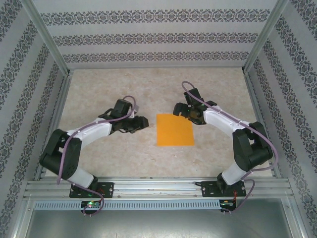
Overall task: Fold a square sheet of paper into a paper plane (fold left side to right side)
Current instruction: Pick up the square sheet of paper from the center of the table.
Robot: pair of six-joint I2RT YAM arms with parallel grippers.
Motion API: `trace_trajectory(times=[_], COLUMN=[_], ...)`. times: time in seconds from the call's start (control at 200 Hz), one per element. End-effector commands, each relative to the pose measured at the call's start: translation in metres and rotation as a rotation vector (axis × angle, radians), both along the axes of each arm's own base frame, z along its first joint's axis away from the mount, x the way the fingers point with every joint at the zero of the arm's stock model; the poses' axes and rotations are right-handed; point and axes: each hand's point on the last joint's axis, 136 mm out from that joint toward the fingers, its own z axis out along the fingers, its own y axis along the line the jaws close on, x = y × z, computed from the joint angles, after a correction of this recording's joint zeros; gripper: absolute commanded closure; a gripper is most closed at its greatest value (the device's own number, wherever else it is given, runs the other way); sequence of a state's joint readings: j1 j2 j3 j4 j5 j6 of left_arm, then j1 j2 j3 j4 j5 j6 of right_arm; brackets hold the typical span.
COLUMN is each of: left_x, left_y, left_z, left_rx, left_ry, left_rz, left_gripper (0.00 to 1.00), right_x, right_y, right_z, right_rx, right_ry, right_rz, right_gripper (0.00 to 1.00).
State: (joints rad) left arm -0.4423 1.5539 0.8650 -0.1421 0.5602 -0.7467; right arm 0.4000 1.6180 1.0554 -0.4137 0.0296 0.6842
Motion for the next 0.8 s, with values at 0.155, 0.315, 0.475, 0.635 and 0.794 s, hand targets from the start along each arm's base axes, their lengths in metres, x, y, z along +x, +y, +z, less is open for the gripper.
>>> trace_trajectory(times=[0.155, 0.315, 0.475, 0.635, 0.794], left_x=[0.001, 0.0, -0.004, -0.008, -0.01], left_y=[-0.056, -0.068, -0.067, -0.064, -0.062], left_z=[-0.02, -0.036, -0.052, -0.065, -0.074], left_rx=[-0.011, 0.014, 0.048, 0.08, 0.096], left_ry=[0.067, 0.105, 0.138, 0.174, 0.201], left_rz=[-0.061, -0.081, -0.079, -0.079, -0.075], left_gripper=[0.7, 0.74, 0.75, 0.76, 0.76], right_x=[-0.008, -0.006, -0.009, -0.016, -0.022], right_y=[-0.007, 0.0, 0.008, 0.014, 0.022], right_z=[-0.036, -0.048, -0.056, -0.064, -0.07], right_rx=[-0.11, -0.093, -0.082, -0.071, -0.061], right_ry=[0.138, 0.17, 0.191, 0.22, 0.243], right_rz=[0.109, 0.124, 0.141, 0.154, 0.17], right_gripper=[0.02, 0.02, 0.02, 0.02, 0.02])
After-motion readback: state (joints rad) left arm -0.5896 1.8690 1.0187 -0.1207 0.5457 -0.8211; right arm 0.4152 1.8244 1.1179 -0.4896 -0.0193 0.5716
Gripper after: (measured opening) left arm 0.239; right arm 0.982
